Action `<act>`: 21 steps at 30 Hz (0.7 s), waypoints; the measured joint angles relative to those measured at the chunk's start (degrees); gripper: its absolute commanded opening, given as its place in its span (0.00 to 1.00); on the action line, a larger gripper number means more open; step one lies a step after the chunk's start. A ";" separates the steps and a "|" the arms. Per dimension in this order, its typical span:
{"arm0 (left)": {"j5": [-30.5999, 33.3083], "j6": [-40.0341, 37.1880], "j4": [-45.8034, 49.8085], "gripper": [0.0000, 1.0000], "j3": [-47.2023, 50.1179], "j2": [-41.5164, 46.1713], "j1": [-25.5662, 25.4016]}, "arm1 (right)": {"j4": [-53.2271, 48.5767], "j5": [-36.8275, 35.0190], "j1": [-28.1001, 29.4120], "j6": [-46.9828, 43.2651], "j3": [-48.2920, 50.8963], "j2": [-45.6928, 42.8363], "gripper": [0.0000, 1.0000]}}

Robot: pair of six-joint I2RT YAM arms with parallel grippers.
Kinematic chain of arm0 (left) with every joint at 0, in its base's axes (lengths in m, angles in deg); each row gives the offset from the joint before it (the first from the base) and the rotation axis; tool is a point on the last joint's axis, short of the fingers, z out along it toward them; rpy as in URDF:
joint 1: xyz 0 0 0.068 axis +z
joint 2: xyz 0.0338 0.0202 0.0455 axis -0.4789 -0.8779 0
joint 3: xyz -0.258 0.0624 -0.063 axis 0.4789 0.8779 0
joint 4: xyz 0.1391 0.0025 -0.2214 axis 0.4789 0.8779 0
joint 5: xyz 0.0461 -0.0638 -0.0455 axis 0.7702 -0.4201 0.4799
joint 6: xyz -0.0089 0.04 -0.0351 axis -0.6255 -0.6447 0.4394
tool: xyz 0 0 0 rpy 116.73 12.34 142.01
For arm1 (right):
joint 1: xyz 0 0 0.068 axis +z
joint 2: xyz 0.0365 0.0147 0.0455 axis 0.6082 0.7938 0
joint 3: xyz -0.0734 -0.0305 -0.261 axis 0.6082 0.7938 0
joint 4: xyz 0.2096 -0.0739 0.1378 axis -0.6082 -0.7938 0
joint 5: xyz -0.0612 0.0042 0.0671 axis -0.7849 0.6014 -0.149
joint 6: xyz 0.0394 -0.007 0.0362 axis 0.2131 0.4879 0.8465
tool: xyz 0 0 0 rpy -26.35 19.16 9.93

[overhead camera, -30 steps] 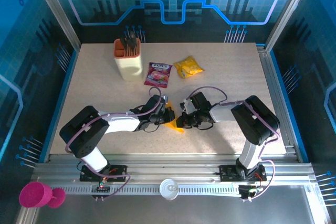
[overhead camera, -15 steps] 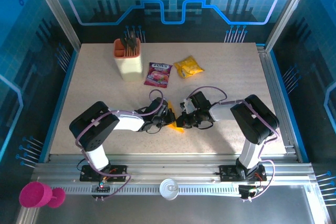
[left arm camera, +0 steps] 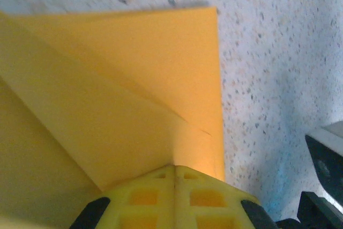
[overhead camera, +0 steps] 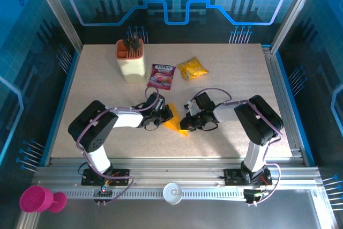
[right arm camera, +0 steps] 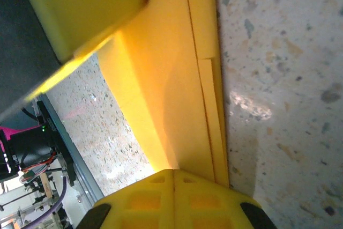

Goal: Fold a paper plane with a square sheet of paper (pick it up from the middle)
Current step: Fourth fold the wing at the center of the table.

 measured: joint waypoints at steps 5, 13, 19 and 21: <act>-2.71 -1.70 1.49 0.00 -1.25 -0.81 3.19 | 0.04 0.11 -0.07 0.00 0.04 0.07 0.00; -4.81 -3.80 2.91 0.00 -2.14 -1.25 9.99 | 0.66 1.07 -0.37 0.02 0.35 0.37 0.00; -4.81 -4.17 4.09 0.00 -2.69 -1.25 14.64 | 0.92 1.33 -0.48 0.09 0.44 0.46 0.00; -4.20 -4.22 5.29 0.00 -3.30 -1.25 16.59 | 0.94 1.49 -0.50 0.15 0.44 0.48 0.00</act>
